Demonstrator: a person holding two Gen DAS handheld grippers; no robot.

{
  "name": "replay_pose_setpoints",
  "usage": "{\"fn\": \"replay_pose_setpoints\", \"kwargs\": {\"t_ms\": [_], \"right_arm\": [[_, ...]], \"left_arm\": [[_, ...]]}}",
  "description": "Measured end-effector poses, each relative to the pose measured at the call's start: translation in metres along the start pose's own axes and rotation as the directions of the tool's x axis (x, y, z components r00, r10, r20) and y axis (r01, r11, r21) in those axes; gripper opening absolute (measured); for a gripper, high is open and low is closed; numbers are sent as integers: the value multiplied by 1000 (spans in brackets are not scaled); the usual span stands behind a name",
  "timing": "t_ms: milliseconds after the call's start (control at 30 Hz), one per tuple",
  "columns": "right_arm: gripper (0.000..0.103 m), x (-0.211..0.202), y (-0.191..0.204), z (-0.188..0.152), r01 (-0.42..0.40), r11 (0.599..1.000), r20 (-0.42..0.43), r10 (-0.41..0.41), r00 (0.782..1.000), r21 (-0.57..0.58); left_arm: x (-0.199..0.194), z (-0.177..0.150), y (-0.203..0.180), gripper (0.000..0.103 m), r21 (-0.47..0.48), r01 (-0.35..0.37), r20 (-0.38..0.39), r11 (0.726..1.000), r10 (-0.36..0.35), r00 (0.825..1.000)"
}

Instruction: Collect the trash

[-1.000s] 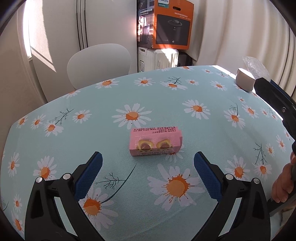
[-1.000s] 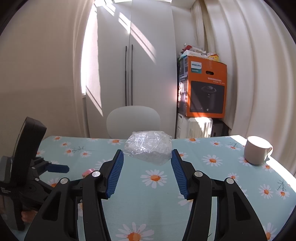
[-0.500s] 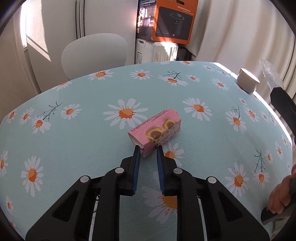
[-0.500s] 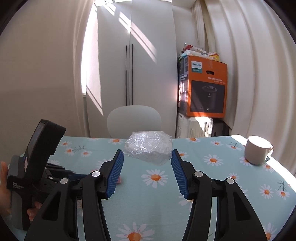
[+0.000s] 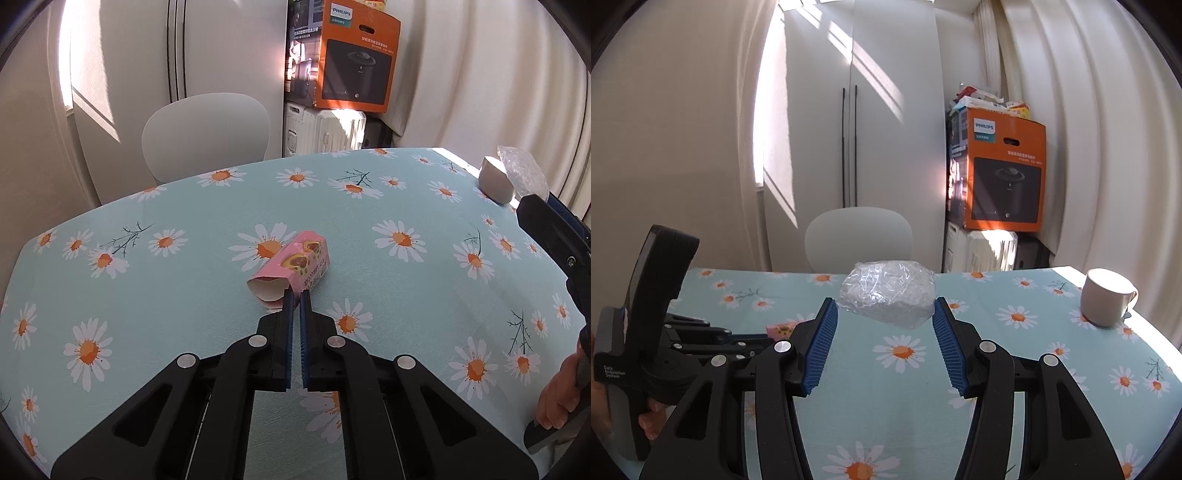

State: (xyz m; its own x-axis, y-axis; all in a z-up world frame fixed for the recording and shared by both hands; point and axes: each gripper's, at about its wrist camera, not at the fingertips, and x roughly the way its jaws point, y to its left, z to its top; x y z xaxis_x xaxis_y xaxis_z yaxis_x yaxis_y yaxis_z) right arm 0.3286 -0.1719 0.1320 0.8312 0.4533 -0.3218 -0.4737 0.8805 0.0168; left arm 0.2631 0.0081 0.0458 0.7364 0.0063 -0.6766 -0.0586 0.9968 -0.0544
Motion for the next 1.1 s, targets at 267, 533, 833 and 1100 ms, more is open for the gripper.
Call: {"fn": "replay_pose_setpoints", "kwargs": {"t_ms": [267,533,833,1100], "right_arm": [[50,-3,2,0,-13,1000,10,13,1000,-5],[50,-7,-10,1,-18,999,31,16,999,42],[50,-6,-10,3,40,999,42,-39,998,-31],[50,-30,3,12,198,972,155,-178,972,-123]], "left_arm": [[-21,-5,1,2,41,-75,79,996,72,994],[-43,-7,14,2,28,-99,125,995,95,988],[-100,-6,27,2,17,-147,248,989,138,959],[-153,-13,48,2,-27,-137,334,990,138,932]]}}
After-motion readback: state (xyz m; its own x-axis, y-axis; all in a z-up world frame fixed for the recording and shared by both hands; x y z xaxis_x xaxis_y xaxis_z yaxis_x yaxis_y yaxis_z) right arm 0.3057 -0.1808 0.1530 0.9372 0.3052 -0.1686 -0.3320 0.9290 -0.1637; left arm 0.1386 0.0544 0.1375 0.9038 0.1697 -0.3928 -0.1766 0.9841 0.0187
